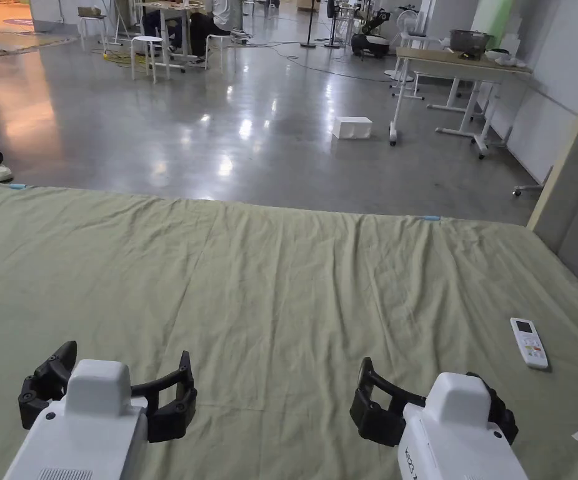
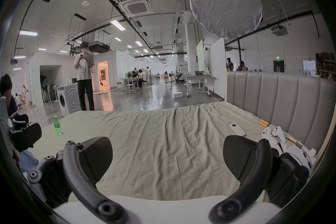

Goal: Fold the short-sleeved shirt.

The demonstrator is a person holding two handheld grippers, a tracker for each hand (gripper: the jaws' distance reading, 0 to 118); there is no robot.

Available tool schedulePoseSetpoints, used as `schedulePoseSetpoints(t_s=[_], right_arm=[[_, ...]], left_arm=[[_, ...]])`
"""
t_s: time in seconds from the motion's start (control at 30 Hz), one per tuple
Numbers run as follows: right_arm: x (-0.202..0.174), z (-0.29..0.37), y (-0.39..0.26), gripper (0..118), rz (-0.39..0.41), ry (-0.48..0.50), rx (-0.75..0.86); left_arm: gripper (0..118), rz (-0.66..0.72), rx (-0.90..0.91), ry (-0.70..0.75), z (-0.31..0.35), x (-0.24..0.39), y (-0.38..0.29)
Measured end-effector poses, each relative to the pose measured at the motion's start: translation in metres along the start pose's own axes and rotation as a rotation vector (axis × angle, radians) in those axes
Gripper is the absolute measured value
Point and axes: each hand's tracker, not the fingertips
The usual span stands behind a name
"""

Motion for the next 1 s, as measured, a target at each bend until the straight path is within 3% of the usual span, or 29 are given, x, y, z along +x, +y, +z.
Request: schedulePoseSetpoints(t_s=[0.2, 0.5, 0.7, 1.0], right_arm=[[0.001, -0.004, 0.004, 118, -0.085, -0.032, -0.069], [-0.011, -0.017, 0.008, 118, 0.021, -0.157, -0.164], [-0.005, -0.02, 0.006, 118, -0.05, -0.082, -0.214], [-0.003, -0.033, 0.001, 118, -0.026, -0.104, -0.242]], left_arm=[[117, 0.015, -0.022, -0.007, -0.002, -0.001, -0.001], [117, 0.024, -0.034, -0.018, -0.005, 0.0, -0.002], [117, 0.031, -0.041, -0.025, -0.006, 0.001, -0.002], [117, 0.03, -0.028, -0.031, -0.006, 0.003, 0.0]])
